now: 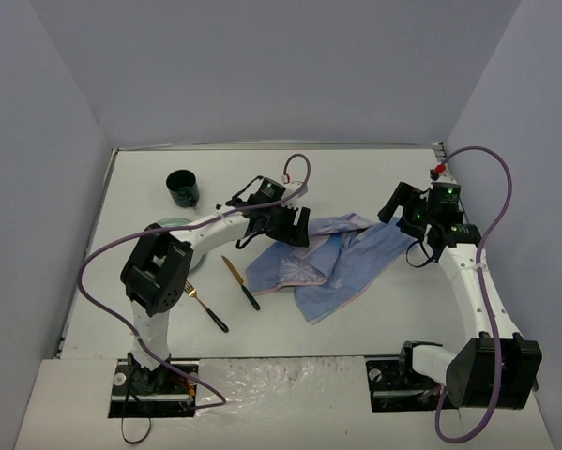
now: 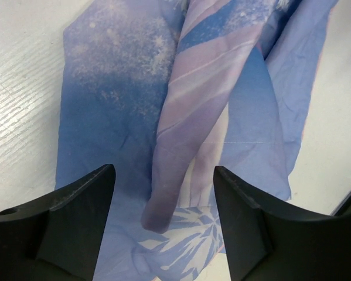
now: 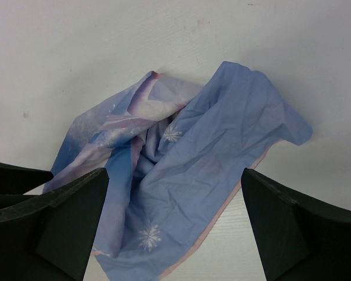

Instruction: Set the dinner table for one person

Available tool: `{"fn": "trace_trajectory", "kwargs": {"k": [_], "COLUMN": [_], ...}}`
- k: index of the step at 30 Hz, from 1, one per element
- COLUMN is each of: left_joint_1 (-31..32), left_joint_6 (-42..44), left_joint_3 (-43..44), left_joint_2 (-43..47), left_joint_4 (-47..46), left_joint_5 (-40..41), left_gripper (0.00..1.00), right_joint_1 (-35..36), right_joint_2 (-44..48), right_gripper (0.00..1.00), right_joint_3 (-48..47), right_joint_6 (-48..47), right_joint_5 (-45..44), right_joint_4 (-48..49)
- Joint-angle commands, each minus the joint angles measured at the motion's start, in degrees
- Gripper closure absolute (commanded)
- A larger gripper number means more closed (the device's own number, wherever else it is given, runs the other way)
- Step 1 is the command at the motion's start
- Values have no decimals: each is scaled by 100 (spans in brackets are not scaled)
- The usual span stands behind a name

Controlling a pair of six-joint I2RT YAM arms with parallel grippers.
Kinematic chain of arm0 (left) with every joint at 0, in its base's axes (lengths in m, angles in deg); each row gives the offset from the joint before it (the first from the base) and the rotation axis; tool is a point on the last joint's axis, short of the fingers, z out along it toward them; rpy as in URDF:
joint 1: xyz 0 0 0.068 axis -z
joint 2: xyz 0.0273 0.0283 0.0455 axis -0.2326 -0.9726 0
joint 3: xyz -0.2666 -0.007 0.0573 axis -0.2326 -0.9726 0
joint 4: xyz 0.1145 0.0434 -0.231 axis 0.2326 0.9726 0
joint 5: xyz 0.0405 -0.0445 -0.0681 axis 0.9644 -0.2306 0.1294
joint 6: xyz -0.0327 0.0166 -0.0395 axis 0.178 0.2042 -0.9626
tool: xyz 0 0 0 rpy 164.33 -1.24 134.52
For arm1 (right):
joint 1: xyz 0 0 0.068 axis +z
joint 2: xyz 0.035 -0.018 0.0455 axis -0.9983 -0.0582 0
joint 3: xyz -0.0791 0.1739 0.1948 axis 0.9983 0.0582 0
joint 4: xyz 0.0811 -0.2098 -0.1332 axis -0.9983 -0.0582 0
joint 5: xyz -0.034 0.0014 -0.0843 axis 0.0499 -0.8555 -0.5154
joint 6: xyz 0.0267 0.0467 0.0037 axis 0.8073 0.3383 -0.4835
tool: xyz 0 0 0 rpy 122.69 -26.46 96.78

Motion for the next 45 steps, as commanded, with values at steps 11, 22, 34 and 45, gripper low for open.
{"fn": "trace_trajectory", "kwargs": {"k": [11, 22, 34, 45], "left_joint_1": [32, 28, 18, -114], "left_joint_6": [294, 505, 784, 916], "left_joint_3": [74, 256, 627, 1184], "left_joint_2": [197, 151, 297, 108], "left_joint_4": [-129, 89, 624, 1428], "left_joint_5": [-213, -157, -52, 393], "left_gripper": [42, 87, 100, 100], "right_joint_1": [-185, -538, -957, -1141], "right_joint_2": [-473, -1056, -1405, -1918], "right_gripper": [7, 7, 8, 8], "right_joint_3": [43, 418, 467, 217], "right_joint_6": [647, 691, 428, -1038], "right_joint_5": [-302, -675, -614, 97], "right_joint_4": [279, 679, 1005, 1570]}}
